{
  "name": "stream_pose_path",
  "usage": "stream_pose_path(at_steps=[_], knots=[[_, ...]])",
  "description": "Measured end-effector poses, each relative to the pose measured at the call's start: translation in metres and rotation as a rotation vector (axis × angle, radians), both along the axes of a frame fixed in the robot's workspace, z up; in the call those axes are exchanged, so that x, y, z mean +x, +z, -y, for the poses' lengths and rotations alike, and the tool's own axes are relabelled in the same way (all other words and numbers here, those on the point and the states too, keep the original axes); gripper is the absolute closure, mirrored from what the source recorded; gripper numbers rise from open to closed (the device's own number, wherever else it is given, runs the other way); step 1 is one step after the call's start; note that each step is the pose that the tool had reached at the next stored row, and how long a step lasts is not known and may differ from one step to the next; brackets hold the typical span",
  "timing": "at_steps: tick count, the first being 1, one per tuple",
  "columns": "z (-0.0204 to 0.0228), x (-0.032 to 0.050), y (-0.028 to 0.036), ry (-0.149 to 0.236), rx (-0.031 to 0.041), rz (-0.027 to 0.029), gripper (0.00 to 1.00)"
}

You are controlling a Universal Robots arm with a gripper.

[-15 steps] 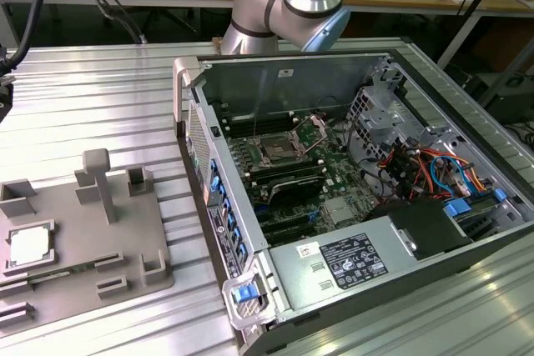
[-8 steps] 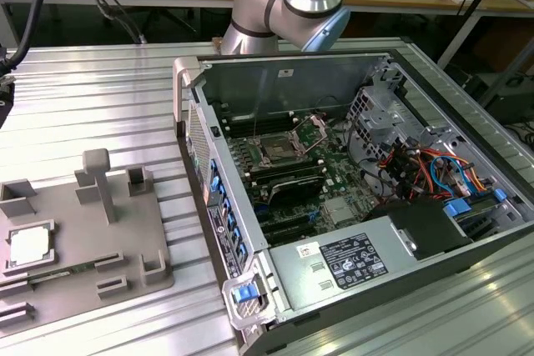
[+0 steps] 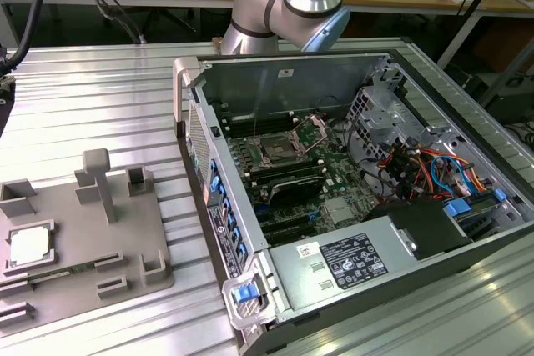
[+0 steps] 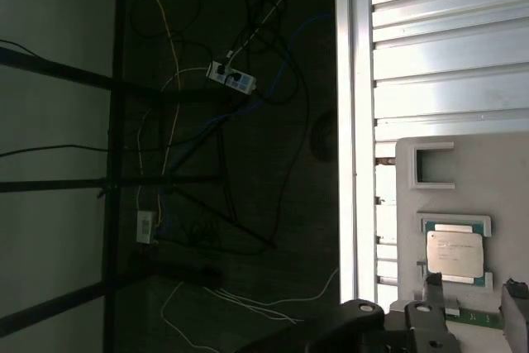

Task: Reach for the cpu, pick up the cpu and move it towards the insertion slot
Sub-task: 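Reach for the cpu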

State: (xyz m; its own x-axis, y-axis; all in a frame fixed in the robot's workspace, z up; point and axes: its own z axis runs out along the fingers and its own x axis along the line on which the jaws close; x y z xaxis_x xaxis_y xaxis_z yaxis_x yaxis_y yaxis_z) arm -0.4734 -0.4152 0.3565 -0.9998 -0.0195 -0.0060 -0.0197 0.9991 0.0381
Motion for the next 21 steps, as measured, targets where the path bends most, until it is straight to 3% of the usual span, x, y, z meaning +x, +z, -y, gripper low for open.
stream_pose_path(at_steps=[6,14,17,21], knots=[[0.0,-0.0001,-0.0001,0.0,-0.0001,0.0,0.47],[0.0,-0.0002,-0.0012,0.0,0.0,0.0001,0.47],[0.0,-0.0002,-0.0043,0.0,0.0,-0.0001,0.47],[0.0,-0.0002,-0.0133,0.0,0.0,-0.0005,0.47]])
